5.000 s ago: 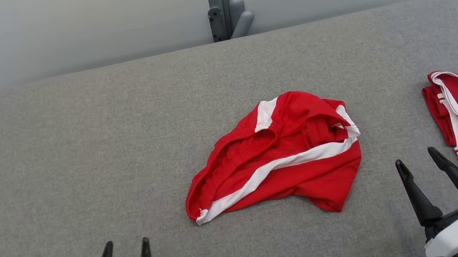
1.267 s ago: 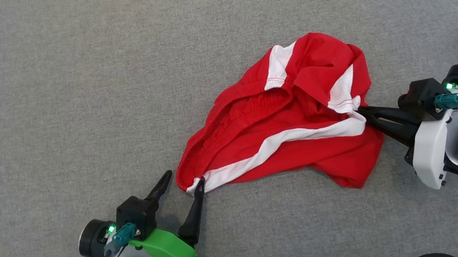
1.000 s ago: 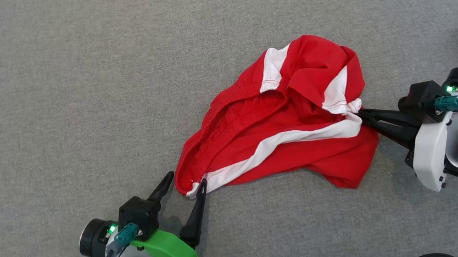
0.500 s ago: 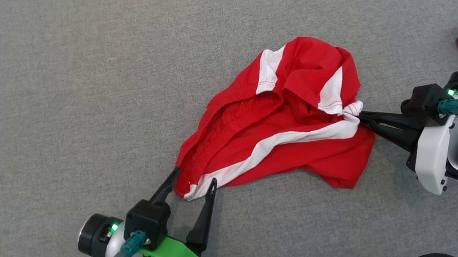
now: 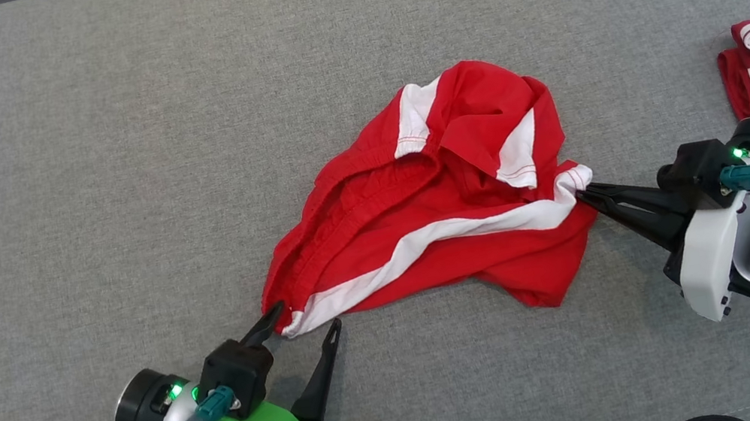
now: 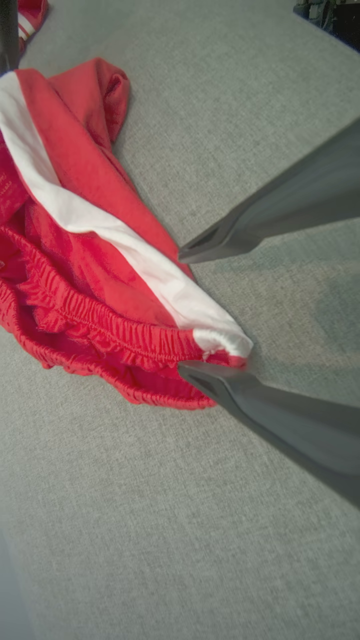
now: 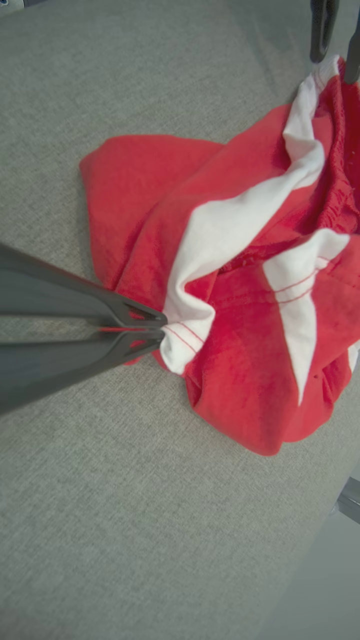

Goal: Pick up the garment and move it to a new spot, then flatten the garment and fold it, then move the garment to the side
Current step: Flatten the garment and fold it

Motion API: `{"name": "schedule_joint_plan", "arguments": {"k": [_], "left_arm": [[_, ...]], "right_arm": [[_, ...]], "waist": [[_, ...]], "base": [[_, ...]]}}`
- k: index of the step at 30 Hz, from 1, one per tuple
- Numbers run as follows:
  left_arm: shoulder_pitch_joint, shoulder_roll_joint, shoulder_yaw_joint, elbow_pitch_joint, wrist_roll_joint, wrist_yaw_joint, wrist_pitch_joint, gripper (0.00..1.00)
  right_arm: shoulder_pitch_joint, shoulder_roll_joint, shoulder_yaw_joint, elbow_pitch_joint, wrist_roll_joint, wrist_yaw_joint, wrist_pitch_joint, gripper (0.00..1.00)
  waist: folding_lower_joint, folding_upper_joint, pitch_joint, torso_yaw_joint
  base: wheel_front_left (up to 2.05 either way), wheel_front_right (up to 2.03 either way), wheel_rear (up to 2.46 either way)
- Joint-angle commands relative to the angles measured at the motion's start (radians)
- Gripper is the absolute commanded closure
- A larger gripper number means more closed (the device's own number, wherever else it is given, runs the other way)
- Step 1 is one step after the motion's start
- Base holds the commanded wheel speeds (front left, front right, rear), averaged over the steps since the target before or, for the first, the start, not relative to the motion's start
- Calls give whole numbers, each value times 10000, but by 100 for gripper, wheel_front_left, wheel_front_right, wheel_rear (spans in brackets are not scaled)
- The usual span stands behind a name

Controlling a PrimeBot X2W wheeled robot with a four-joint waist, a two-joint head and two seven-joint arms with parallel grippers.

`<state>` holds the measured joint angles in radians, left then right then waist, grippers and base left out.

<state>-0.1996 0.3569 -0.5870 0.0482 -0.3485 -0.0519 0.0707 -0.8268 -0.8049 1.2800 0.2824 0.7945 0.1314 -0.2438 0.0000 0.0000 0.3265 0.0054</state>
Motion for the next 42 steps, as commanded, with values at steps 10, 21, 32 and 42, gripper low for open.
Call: {"name": "schedule_joint_plan", "arguments": {"k": [10, 21, 32, 42], "left_arm": [[246, 315, 200, 25, -327, 200, 378, 73], [373, 341, 315, -42, -742, 132, 339, 100], [674, 77, 1021, -1731, -2244, 248, 461, 100], [704, -70, 1403, -3642, -3191, 536, 1023, 100]], "right_arm": [[62, -177, -201, -171, -24, -16, -137, 100], [750, -495, -1420, -566, -202, -16, -220, 100], [2427, -598, -3790, -1402, -737, -16, -219, 100], [3824, -569, -6155, -2553, -1286, -16, -220, 100]], "waist": [[0, 0, 61, -83], [0, 0, 3, -242], [0, 0, -106, -474], [0, 0, -371, -642]], "base": [[0, 0, 0], [0, 0, 0], [0, 0, 0], [0, 0, 0]]}}
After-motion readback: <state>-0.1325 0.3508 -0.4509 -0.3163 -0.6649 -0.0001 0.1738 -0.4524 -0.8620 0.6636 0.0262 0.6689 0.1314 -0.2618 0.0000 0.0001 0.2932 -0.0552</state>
